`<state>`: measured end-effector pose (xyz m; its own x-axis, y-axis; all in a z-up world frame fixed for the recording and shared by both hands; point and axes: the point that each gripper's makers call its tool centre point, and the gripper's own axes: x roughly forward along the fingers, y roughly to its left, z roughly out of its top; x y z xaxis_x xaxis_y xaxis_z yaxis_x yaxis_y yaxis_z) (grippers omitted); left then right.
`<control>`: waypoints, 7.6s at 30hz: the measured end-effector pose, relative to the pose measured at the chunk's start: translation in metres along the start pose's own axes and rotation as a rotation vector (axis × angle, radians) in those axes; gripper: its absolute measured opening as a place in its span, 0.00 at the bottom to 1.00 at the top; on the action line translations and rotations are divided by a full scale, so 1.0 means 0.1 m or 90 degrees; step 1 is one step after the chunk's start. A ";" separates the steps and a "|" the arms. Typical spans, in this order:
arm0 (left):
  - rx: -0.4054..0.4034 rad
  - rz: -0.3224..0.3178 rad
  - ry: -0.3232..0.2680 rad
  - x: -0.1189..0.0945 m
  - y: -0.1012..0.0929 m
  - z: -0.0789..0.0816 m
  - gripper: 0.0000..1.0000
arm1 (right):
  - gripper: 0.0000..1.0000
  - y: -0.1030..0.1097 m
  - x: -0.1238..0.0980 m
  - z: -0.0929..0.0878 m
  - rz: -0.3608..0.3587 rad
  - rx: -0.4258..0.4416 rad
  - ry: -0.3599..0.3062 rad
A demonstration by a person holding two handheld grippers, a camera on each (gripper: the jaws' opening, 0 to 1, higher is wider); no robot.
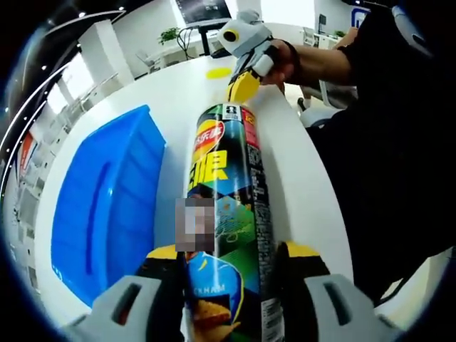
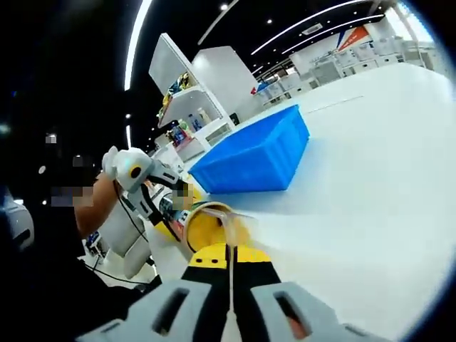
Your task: Open the lid of the chip container on the table, take out the chips, place them into the box in front of the container, and close the lid
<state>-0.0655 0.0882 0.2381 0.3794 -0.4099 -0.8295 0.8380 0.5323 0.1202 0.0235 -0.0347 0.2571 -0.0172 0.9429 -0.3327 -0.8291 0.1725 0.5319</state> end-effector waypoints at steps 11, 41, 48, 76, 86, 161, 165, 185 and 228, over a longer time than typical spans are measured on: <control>-0.002 -0.004 0.000 -0.01 -0.02 0.01 0.54 | 0.00 -0.22 -0.25 0.04 -0.024 0.011 -0.012; -0.003 -0.013 -0.005 0.00 -0.04 0.02 0.54 | 0.03 -0.29 -0.59 0.15 -0.055 -0.069 -0.051; -0.002 -0.012 -0.008 0.00 -0.03 0.01 0.54 | 0.10 -0.33 -0.62 0.17 -0.063 -0.103 -0.060; -0.008 -0.014 -0.024 0.00 -0.04 0.04 0.55 | 0.13 0.20 -0.45 0.13 -0.088 -0.612 0.154; -0.011 -0.022 -0.023 0.00 -0.01 0.02 0.55 | 0.13 0.09 -0.27 0.03 -0.108 -0.726 0.256; -0.003 -0.025 -0.023 0.01 -0.06 0.03 0.56 | 0.04 0.04 -0.03 -0.11 -0.176 -0.813 0.264; -0.002 -0.024 -0.025 0.00 -0.05 0.03 0.56 | 0.03 0.01 -0.01 -0.10 -0.180 -0.818 0.276; -0.003 -0.027 -0.030 0.01 -0.06 0.04 0.56 | 0.00 0.17 -0.29 0.03 -0.164 -0.764 0.250; -0.005 -0.028 -0.037 0.02 -0.09 0.07 0.56 | 0.00 0.75 0.15 1.20 -0.103 -0.784 0.145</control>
<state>-0.0691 0.0772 0.2393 0.3646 -0.4759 -0.8003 0.8516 0.5182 0.0798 0.0278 0.0263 0.3859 0.1392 0.8446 -0.5170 -0.7982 -0.2133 -0.5634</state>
